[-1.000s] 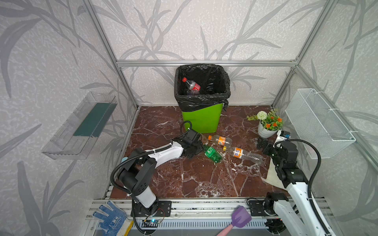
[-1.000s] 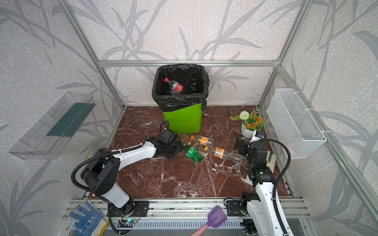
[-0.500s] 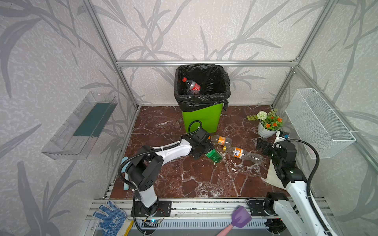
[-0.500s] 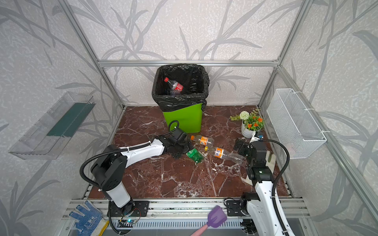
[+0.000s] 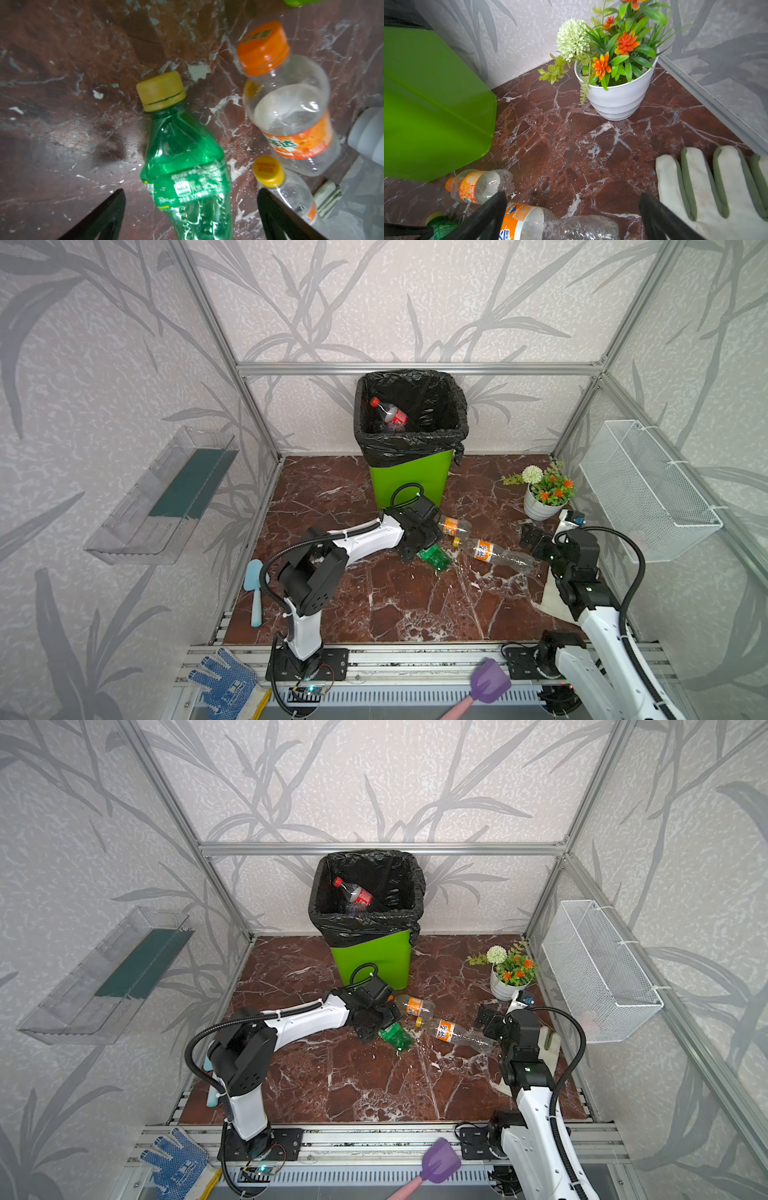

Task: Throw the plastic bottles in the bin
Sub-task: 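Close the left gripper around the green yellow-cap bottle, then lift the green bottle over the bin and open the left gripper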

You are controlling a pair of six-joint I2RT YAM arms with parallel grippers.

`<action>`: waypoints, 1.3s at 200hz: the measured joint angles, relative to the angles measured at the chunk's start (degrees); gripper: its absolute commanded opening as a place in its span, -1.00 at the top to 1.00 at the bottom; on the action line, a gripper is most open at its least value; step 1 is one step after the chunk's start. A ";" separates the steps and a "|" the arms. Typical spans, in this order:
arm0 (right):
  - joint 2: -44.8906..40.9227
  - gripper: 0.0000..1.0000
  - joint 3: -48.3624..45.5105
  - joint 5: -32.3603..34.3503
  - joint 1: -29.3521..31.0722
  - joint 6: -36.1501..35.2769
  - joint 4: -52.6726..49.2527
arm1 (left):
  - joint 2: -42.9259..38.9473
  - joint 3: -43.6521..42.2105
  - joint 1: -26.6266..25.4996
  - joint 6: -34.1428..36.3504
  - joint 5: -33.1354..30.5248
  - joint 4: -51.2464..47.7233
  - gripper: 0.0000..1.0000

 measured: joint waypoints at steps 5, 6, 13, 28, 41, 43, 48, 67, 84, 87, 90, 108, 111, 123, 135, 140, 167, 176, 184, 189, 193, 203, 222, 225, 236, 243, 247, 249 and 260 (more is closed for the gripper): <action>0.00 -0.98 0.00 -0.02 -0.11 0.00 0.09 | 0.57 0.07 -0.07 -0.20 0.02 -0.15 -0.98; 0.00 -0.98 0.00 -0.04 -0.13 0.00 0.13 | 0.66 0.09 -0.07 -0.22 0.02 -0.17 -0.98; 0.00 -0.98 0.00 -0.13 -0.26 0.00 0.28 | 1.51 0.33 -0.13 -0.37 0.07 -0.50 -0.98; 0.02 -0.98 0.00 -0.46 -0.68 0.00 0.50 | 3.30 1.14 -0.28 -0.50 0.22 -0.87 -0.95; 0.04 -0.98 -0.02 -0.74 -1.07 -0.02 0.50 | 3.80 1.79 -0.28 -0.68 0.24 -1.25 -0.91; 0.07 -0.98 -0.04 -0.79 -1.14 -0.02 0.50 | 3.85 1.90 -0.28 -0.63 0.24 -1.27 -0.90; 0.09 -0.98 -0.07 -0.92 -1.29 -0.02 0.52 | 3.91 1.97 -0.28 -0.72 0.22 -1.22 -0.87; 0.13 -0.98 -0.33 -1.09 -1.73 -0.02 0.57 | 4.31 1.95 -0.17 -0.94 0.33 -1.27 -0.65; 0.13 -0.98 -0.46 -1.42 -2.01 -0.02 0.55 | 4.39 1.70 0.17 -0.72 0.79 -0.68 -0.46; 0.13 -0.98 -0.48 -1.46 -2.03 -0.02 0.55 | 4.39 1.51 0.20 -1.01 0.90 -0.46 -0.44; 0.13 -0.98 -0.48 -1.49 -2.05 0.00 0.55 | 4.39 1.42 0.24 -0.74 1.01 -0.33 -0.40; 0.13 -0.98 -0.50 -1.62 -2.14 0.00 0.55 | 4.35 0.90 0.55 -0.90 1.49 0.50 -0.23; 0.13 -0.98 -0.52 -1.64 -2.14 -0.02 0.55 | 4.28 0.79 0.61 -0.63 1.66 0.74 -0.21; 0.13 -0.98 -0.52 -1.75 -2.14 0.00 0.55 | 3.89 0.13 0.96 -0.52 2.12 1.77 -0.19; 0.11 -0.98 -0.52 -1.92 -2.19 0.00 0.55 | 3.26 -1.03 1.40 -0.39 2.54 3.08 -0.18; 0.11 -0.98 -0.52 -1.97 -2.19 0.00 0.55 | 2.99 -1.53 1.53 -0.37 2.69 3.58 -0.18; -0.09 -0.98 -0.52 -2.01 -2.34 0.24 0.46 | 0.70 -4.87 2.03 -0.33 2.82 6.45 -0.14; -0.24 -0.98 -0.52 -2.03 -2.36 0.46 0.44 | -0.20 -5.92 2.23 -0.13 2.47 6.58 -0.14; -0.39 -0.98 -0.52 -2.03 -2.36 0.70 0.44 | -0.96 -6.64 2.40 0.35 1.99 6.34 -0.14; -0.42 -0.98 -0.52 -2.03 -2.36 0.83 0.44 | -1.60 -6.97 2.47 0.79 1.53 6.10 -0.14; -0.46 -0.98 -0.52 -2.05 -2.38 0.87 0.46 | -2.10 -7.10 2.47 0.98 1.18 5.86 -0.13; -0.44 -0.98 -0.52 -2.05 -2.40 0.98 0.44 | -3.72 -7.15 2.49 2.47 0.00 5.46 -0.13; -0.26 -0.98 -0.42 -2.08 -2.40 1.03 0.42 | -8.66 -6.47 2.71 6.14 -2.40 4.59 -0.12; -0.17 -0.98 -0.33 -2.08 -2.40 1.03 0.42 | -9.55 -6.12 2.73 6.80 -2.95 4.37 -0.12; 0.26 -0.98 0.24 -2.08 -2.40 1.01 0.35 | -13.20 -4.50 2.73 9.70 -4.90 3.37 -0.10; 0.52 -0.98 0.74 -2.08 -2.40 1.01 0.35 | -15.65 -3.32 2.73 11.58 -6.21 3.15 -0.10; 0.61 -0.98 1.05 -2.08 -2.40 0.98 0.33 | -17.14 -2.62 2.73 12.79 -6.91 3.06 -0.10; 0.66 -0.98 1.16 -2.05 -2.40 0.96 0.33 | -18.01 -2.23 2.73 13.57 -7.45 3.02 -0.10; 0.87 -0.98 2.12 -2.03 -2.40 0.90 0.31 | -22.21 -0.48 2.73 16.94 -10.27 2.91 -0.09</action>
